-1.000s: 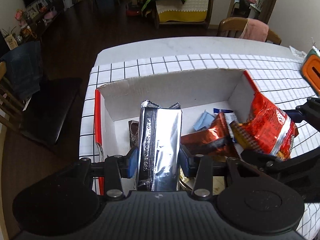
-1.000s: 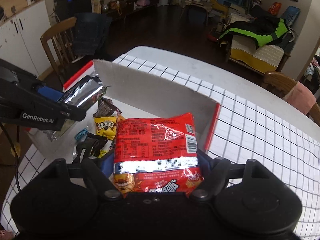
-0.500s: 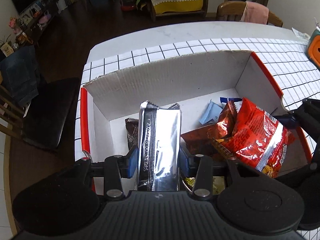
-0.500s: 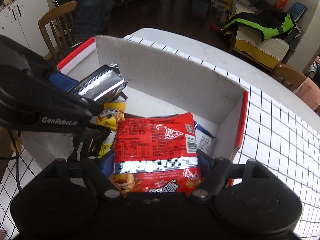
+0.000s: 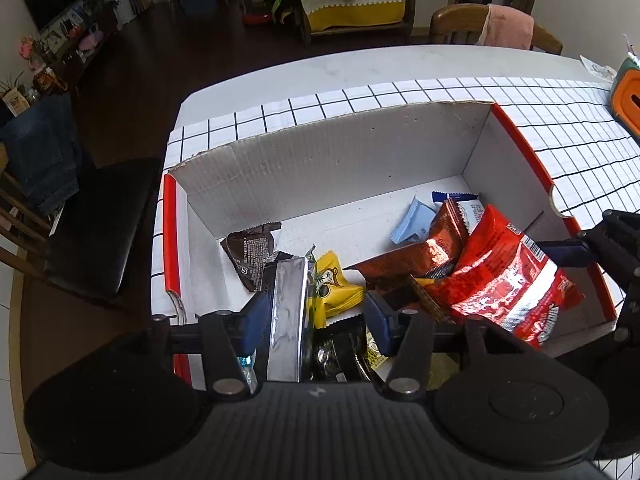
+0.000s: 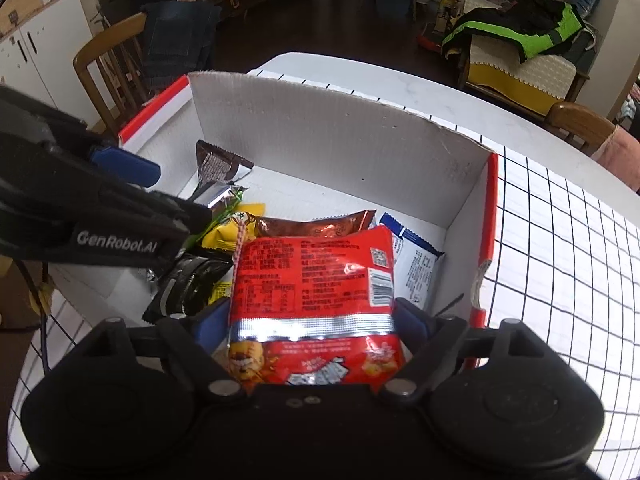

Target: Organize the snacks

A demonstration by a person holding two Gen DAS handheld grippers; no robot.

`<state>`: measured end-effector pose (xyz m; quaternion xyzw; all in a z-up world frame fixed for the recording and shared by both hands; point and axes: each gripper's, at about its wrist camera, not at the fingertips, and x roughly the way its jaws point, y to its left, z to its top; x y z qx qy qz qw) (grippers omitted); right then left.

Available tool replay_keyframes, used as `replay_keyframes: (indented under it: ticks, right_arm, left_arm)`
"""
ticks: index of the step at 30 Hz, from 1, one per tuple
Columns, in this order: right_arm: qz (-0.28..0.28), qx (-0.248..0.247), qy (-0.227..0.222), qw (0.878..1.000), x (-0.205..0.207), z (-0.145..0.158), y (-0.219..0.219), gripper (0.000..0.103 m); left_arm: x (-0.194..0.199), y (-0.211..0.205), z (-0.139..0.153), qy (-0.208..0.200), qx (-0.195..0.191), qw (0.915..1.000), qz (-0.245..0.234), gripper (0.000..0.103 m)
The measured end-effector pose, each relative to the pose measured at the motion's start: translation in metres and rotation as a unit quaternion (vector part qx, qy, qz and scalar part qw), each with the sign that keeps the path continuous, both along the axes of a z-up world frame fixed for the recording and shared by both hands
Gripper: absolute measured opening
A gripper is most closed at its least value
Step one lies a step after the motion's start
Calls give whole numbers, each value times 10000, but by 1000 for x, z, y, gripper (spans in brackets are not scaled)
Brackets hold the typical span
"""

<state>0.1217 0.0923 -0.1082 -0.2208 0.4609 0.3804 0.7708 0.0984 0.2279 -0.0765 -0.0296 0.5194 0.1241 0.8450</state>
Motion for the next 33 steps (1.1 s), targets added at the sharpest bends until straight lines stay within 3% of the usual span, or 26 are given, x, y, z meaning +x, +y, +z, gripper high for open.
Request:
replay_keyframes:
  ticks: [6,9,11,25,33]
  right_arm:
    - [-120,291,127,9994,-1,17,-15,90]
    - [-154,483,100,9987,-4,28,-23,99]
    - [-168,596,128,9980,-5,35,-29,99]
    - [-376,1330,-96,9904,-28,77,-68,103]
    - [-527,1710,-378,9831,-49,94,-87,103]
  left_arm:
    - [-14,-4,12,-278,-15,9996,-5,68]
    - [-20,-4,19,-397,-81,9992,18,72]
    - [-25,-5,23,-501,-113,9987,41,76]
    - [-67,-12,53,-1016,-209,9944,221,81]
    - [-97,-24,70,-1418,-268,9891,274,92]
